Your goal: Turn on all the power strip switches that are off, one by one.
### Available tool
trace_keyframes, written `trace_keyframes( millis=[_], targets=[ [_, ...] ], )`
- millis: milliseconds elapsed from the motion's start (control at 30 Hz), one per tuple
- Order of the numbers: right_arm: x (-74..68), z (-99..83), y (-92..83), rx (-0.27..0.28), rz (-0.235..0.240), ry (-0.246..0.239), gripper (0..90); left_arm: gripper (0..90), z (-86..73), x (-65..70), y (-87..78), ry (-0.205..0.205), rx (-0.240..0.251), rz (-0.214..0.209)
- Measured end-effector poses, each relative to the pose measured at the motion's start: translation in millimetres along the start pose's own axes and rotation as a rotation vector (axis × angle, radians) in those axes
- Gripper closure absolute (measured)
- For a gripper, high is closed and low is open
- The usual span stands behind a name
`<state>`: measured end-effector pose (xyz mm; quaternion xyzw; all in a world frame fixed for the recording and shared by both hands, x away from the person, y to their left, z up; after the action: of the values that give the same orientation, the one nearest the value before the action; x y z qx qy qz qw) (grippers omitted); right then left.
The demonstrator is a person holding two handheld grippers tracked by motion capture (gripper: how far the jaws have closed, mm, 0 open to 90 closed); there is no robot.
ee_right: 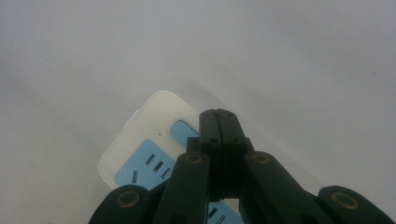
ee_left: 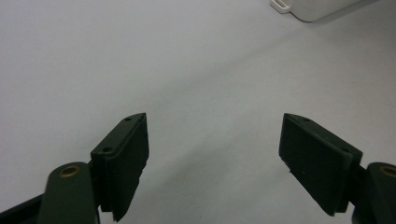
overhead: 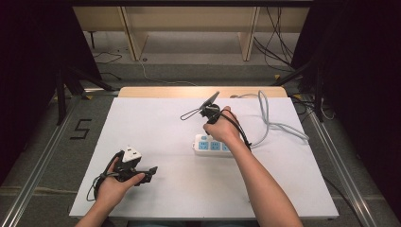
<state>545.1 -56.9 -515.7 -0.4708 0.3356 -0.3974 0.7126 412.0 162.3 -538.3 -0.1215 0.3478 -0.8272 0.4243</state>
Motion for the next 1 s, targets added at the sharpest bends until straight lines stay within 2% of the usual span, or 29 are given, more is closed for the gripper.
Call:
trace_keyframes(
  millis=[500,1000],
  targets=[
    [-9.9,3.3,5.4,-0.009,0.008,-0.016,90.0,24.1,0.1,0.4,0.3,-0.002,0.001,-0.002],
    [-13.4,2.5,9.6,-0.026,0.009,-0.023,90.0,24.1,0.6,0.1,0.5,-0.007,0.006,0.0]
  ],
)
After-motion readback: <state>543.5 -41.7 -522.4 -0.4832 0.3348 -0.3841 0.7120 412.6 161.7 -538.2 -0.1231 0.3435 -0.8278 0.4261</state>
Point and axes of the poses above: each handheld gripper's, and its own axes: y roughly forward along the jaws, z roughly out of its top, x roughly to its right, the point moved 10 cm from there along y, roughly forward along the jaws, and after that the axes turned 9 degrees about y, right-handed, at the moved point
